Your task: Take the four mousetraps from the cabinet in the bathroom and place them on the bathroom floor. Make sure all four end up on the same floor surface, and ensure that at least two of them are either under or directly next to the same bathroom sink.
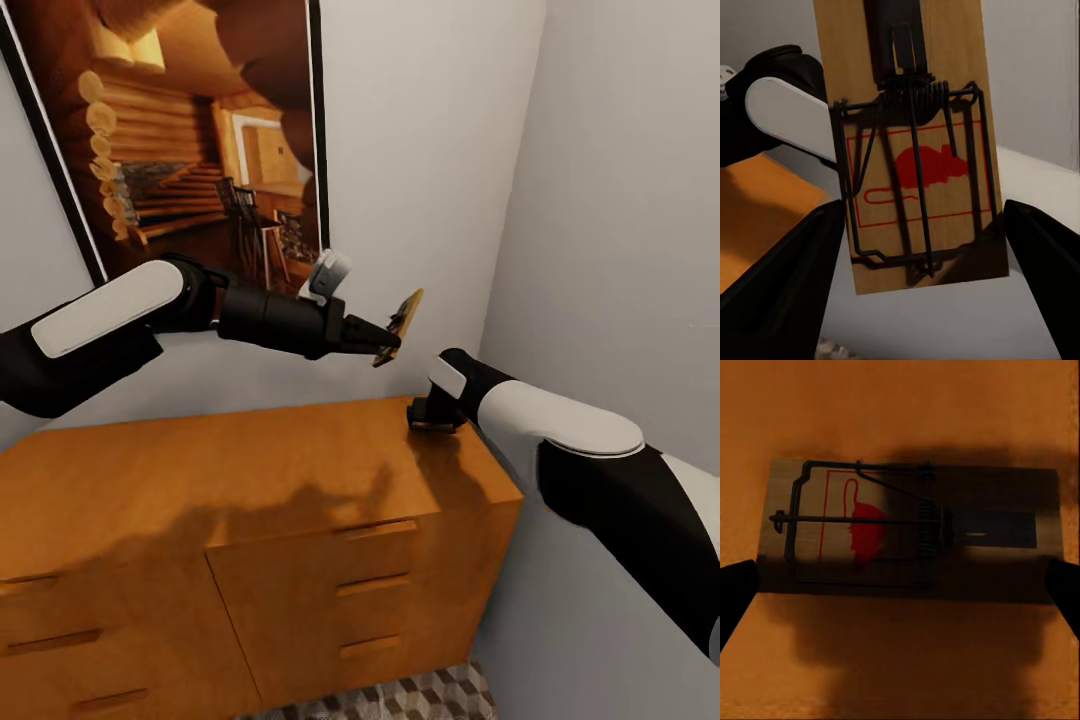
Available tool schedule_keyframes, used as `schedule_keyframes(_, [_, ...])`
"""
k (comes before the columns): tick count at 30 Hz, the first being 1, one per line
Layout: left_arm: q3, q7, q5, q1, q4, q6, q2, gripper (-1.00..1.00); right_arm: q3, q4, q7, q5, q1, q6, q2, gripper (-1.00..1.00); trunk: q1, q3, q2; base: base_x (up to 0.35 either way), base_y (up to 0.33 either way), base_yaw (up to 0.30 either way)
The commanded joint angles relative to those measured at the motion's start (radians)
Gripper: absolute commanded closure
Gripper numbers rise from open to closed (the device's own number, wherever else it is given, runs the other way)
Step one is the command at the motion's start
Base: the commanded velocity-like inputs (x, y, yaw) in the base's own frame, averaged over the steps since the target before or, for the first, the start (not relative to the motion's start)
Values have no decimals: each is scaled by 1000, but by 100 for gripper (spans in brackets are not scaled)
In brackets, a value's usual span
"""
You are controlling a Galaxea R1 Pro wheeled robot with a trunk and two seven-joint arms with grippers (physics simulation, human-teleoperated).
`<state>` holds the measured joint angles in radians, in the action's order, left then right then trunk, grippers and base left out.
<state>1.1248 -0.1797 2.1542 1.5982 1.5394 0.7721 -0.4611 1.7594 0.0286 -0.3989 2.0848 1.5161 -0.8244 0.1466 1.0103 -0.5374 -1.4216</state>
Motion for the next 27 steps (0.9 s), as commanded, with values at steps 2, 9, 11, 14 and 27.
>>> schedule_keyframes(2, [3, -7, 10, 2, 1, -1, -1, 100, 4, 2, -9, 11, 1, -1, 0, 100, -8, 5, 14, -296, -116, 0])
schedule_keyframes(9, [5, -7, 11, 2, 1, -1, -2, 100, 4, 2, -9, 12, 1, -1, 1, 100, -35, 27, 63, -299, -114, 0])
schedule_keyframes(11, [5, -7, 11, 2, 1, -1, -5, 100, 5, 2, -9, 12, 1, -1, 2, 100, -43, 33, 77, -300, -109, 0])
schedule_keyframes(14, [6, -7, 11, 2, 1, 0, -7, 100, 5, 2, -8, 13, 1, 1, 8, 100, -54, 43, 98, -288, -105, 0])
schedule_keyframes(27, [7, -3, 47, 2, 1, -1, -33, 100, 3, 2, -9, 16, 1, 11, 23, 100, -85, 68, 154, -47, -17, 0])
